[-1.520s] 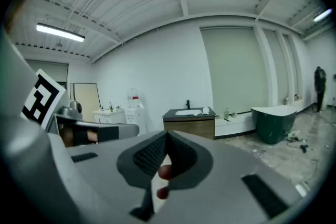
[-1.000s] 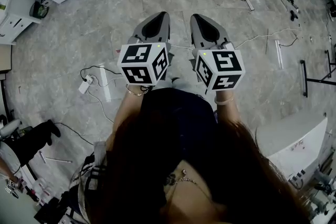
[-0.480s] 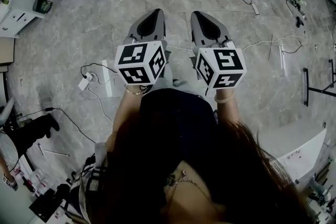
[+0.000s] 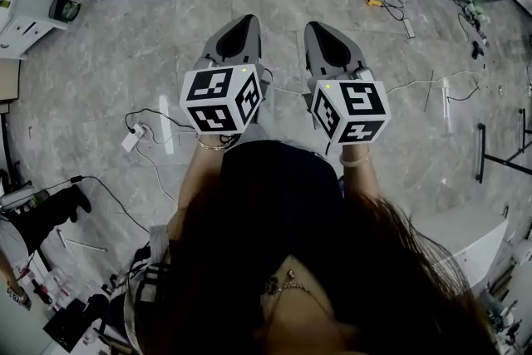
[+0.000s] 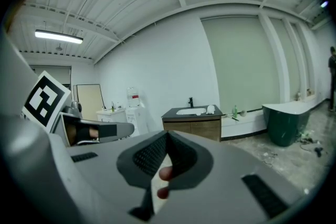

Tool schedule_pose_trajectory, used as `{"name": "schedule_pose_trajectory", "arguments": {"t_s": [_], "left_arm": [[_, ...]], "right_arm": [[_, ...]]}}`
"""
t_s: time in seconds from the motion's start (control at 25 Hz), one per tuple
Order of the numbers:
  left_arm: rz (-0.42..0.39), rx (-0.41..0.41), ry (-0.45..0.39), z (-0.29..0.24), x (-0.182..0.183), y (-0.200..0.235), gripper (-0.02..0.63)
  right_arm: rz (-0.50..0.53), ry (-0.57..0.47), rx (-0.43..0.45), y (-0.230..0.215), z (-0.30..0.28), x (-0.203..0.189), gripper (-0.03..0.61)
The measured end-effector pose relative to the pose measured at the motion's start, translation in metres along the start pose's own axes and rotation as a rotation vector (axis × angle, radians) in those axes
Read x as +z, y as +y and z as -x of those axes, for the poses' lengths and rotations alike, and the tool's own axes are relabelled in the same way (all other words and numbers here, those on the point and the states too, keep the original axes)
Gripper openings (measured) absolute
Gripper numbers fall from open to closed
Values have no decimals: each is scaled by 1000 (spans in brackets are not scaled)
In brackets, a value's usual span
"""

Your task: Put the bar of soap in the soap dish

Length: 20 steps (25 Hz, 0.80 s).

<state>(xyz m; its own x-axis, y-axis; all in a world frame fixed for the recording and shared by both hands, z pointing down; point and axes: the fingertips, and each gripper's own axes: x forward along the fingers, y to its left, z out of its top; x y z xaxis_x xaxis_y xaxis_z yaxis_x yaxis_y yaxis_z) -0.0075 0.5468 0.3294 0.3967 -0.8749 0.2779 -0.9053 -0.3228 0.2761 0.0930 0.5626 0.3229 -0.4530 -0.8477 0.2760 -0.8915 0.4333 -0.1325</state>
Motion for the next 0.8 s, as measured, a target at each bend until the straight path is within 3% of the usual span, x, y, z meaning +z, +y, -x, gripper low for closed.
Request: {"name": "schedule_pose_trajectory", "arguments": {"t_s": [0.44,0.8], "left_arm": [[-17,-84,-31,-131,84,51,-5],[-3,-114,2,-203,104,80,-5]], "right_arm": [[29,-54,-11,-45,-137,75,17],[16,-56,-33,-80,-206,100,17]]}}
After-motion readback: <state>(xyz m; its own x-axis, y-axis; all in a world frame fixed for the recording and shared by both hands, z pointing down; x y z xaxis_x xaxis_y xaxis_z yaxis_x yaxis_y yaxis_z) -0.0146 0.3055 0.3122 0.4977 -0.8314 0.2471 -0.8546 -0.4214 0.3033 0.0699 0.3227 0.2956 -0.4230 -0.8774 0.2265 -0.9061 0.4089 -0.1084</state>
